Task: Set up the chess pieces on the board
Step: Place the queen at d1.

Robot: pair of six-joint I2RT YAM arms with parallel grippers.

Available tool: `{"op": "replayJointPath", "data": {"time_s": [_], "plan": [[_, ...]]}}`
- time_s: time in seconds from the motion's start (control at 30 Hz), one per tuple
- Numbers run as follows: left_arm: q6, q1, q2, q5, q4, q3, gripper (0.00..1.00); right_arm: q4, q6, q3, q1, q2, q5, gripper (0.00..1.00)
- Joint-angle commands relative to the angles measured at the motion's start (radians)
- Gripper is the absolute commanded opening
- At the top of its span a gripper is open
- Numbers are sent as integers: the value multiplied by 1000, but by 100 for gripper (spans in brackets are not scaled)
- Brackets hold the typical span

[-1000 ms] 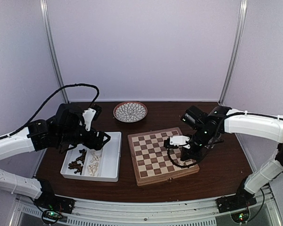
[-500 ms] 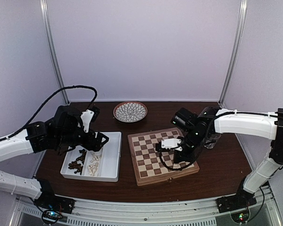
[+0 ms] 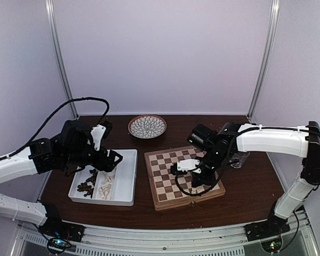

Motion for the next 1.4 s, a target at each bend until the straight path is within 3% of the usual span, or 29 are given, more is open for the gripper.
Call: {"op": "replayJointPath", "data": {"time_s": [0.0, 0.73, 1.37], "plan": [[-10, 3, -12, -14, 34, -11, 81, 11, -11, 51, 36, 39, -20, 0], [-35, 3, -13, -13, 37, -29, 81, 58, 11, 110, 66, 133, 42, 0], [-41, 3, -19, -8, 39, -35, 81, 57, 13, 84, 66, 108, 69, 1]]}}
